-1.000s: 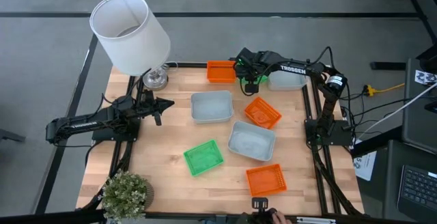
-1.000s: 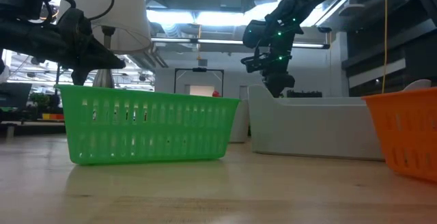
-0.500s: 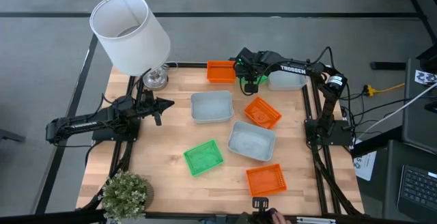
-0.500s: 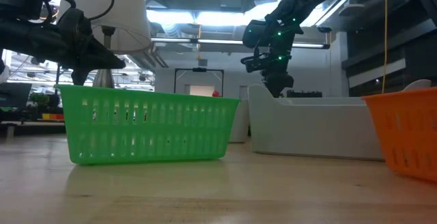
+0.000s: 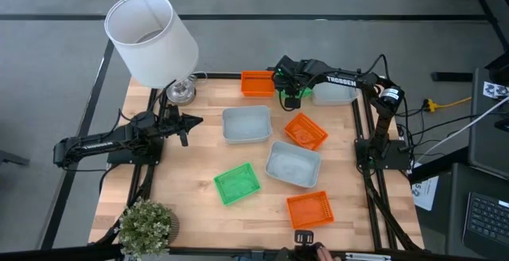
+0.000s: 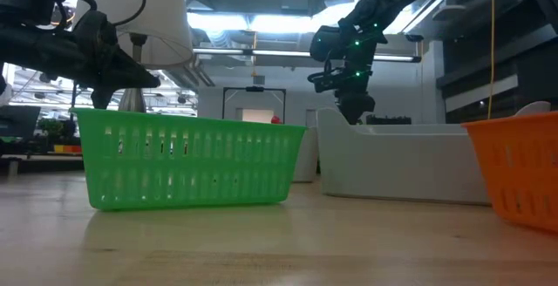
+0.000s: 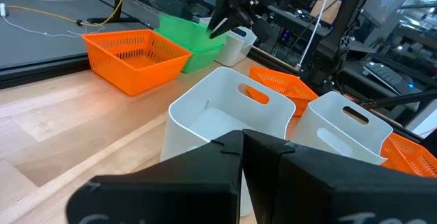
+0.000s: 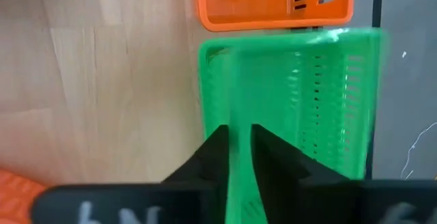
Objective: Stack baskets by color
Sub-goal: Stack the right green bin on the top green bin, then stack the bottom gray bin on the top gray bin
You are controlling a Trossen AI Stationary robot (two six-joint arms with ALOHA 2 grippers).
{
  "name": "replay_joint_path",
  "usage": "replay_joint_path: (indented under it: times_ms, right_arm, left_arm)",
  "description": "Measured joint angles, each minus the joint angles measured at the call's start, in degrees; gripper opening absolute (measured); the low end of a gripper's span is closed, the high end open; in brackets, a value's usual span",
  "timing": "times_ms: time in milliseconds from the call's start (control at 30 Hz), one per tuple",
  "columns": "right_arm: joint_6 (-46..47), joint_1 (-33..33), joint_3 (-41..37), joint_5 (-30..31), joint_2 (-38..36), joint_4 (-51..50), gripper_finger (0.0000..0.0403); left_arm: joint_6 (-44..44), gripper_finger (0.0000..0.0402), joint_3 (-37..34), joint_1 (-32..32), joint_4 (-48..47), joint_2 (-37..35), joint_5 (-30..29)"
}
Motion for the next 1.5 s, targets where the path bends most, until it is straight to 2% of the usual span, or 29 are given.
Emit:
replay_joint_path:
  times_ms: [233,433,533,633,733,867,967,1167,1467,1500]
  right_arm:
    - [1.73,0.0,0.0,0.76,0.0,0.34,0.0132]
    - [1.93,1.24,1.95,6.61,0.04,-1.84,0.0138]
    - [6.57,3.3,5.77,7.06,0.04,-5.85,0.0132]
    - [17.89,5.76,10.59,6.0,0.04,-14.24,0.0127]
    - [28.81,8.18,14.84,1.83,0.03,-26.86,0.0121]
    - [36.94,11.81,15.89,-1.87,-0.34,-43.91,0.0117]
    - [40.78,14.59,11.69,-1.21,-3.18,-44.23,0.0116]
    - [46.34,20.14,-3.02,-2.68,-12.96,-39.48,0.0116]
    - [53.74,24.12,-26.69,-2.42,-28.64,-13.86,0.0116]
    - [54.56,24.08,-28.74,-0.83,-29.58,-10.19,0.0116]
  left_arm:
    - [0.0,0.0,0.0,0.0,0.0,0.0,0.0]
    - [0.0,0.0,0.0,0.02,0.01,0.0,0.0]
    - [0.0,0.0,0.0,0.01,0.0,0.0,0.02]
    - [0.0,0.0,0.0,0.01,0.02,0.0,0.02]
    - [0.0,0.0,0.0,0.02,0.02,0.0,0.01]
    - [0.24,0.0,0.0,0.0,0.02,0.0,0.02]
    - [0.35,0.0,0.0,0.0,0.02,0.0,0.02]
    - [0.09,0.0,0.0,0.01,0.02,-0.01,0.02]
    - [0.04,0.0,-0.02,-0.01,0.43,-0.02,-0.06]
    - [0.03,0.0,-0.02,0.0,0.58,-0.02,-0.16]
